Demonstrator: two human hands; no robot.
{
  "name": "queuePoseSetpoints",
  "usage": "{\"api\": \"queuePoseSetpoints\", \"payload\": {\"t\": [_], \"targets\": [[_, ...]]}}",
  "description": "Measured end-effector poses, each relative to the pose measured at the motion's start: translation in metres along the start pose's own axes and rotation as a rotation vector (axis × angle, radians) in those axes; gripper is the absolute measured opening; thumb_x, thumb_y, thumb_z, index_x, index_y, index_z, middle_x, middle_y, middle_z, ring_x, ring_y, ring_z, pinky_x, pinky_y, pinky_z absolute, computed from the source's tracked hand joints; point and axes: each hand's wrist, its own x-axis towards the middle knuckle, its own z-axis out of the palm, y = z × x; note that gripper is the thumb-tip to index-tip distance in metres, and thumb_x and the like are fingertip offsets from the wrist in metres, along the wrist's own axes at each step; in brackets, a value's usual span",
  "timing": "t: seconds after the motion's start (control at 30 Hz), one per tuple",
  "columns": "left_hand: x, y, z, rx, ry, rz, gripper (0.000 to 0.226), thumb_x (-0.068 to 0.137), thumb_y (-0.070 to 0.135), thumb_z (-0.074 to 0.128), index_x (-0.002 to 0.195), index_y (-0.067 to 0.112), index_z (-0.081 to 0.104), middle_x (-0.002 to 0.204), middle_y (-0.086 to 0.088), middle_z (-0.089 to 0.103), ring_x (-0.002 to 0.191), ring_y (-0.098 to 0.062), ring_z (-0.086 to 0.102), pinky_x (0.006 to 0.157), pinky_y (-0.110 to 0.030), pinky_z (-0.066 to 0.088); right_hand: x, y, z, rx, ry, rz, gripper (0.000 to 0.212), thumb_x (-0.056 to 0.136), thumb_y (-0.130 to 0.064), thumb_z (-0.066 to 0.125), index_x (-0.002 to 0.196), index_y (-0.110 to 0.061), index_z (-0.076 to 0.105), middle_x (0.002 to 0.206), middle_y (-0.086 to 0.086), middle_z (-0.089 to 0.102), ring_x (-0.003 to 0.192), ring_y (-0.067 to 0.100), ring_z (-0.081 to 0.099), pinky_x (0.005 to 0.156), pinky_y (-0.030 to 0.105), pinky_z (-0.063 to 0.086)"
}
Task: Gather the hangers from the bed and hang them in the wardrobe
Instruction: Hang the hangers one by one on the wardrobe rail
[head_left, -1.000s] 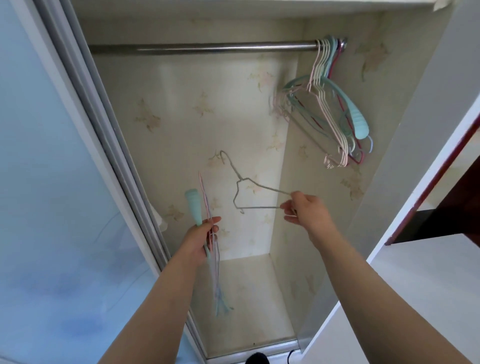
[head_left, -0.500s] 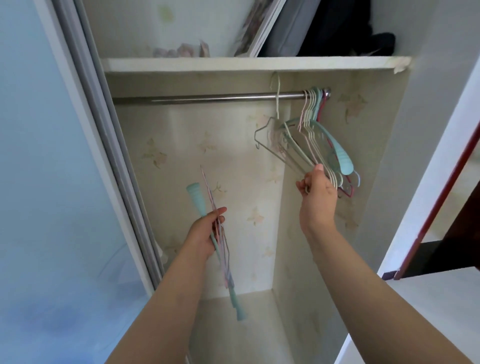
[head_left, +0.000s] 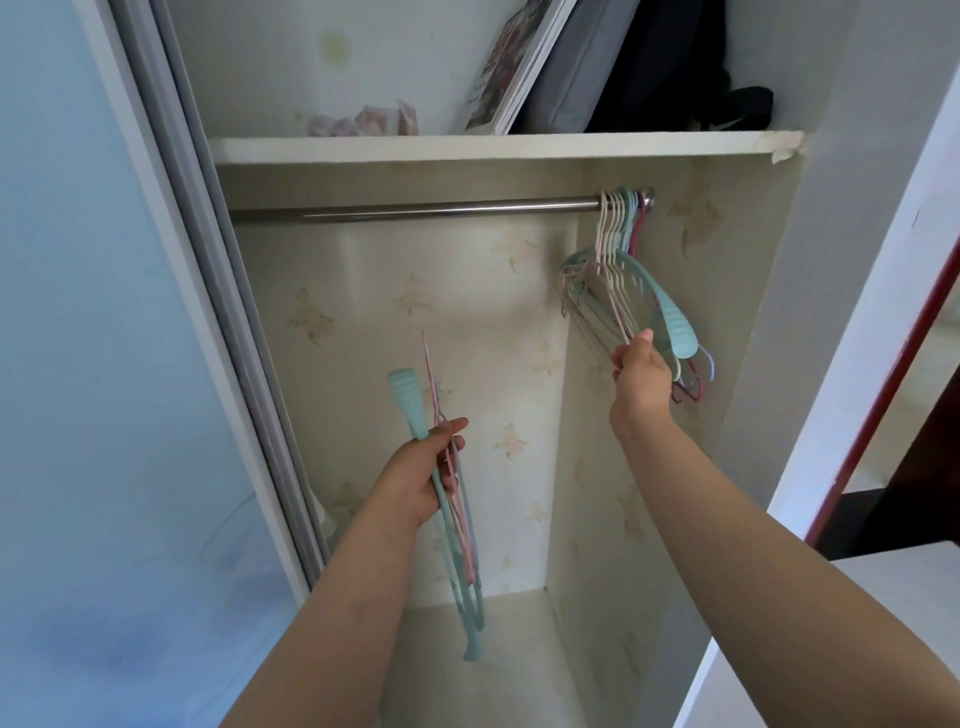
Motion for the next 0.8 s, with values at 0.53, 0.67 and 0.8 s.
{"api": "queuePoseSetpoints", "payload": {"t": [0.53, 0.67, 0.8], "targets": [[-0.007, -0.008, 0.017, 0.027, 0.019, 0.016, 0.019, 0.099, 0.013, 0.049, 0.092, 0.016, 0.066, 0.077, 0.001, 0.064, 0.041, -0.001, 0.051, 0.038, -0.013, 0.032, -0.134, 0.024, -0.028, -0.97, -1.198, 0.234, 0.052, 0.091, -0.063, 0.04, 0.113, -0.017, 0.051, 0.102, 0.003, 0.062, 0.092, 0.02, 0.066, 0.076, 0.035, 0.059], [-0.007, -0.01, 0.016, 0.023, 0.035, 0.011, 0.018, 0.1, 0.013, 0.048, 0.093, 0.015, 0.065, 0.07, 0.001, 0.07, 0.041, -0.003, 0.054, 0.032, -0.013, 0.027, -0.133, 0.031, -0.033, -1.039, -1.013, 0.172, 0.043, 0.1, -0.046, 0.034, 0.107, -0.009, 0.056, 0.102, 0.007, 0.063, 0.082, 0.022, 0.065, 0.07, 0.034, 0.06], [-0.004, -0.014, 0.006, 0.086, 0.077, -0.02, 0.018, 0.101, 0.015, 0.045, 0.099, 0.014, 0.063, 0.088, -0.001, 0.073, 0.047, -0.005, 0.048, 0.033, -0.014, 0.025, -0.124, 0.037, -0.038, -0.843, -0.87, 0.25, 0.041, 0.102, -0.041, 0.031, 0.103, -0.012, 0.061, 0.101, 0.0, 0.067, 0.07, 0.022, 0.067, 0.059, 0.028, 0.056]]}}
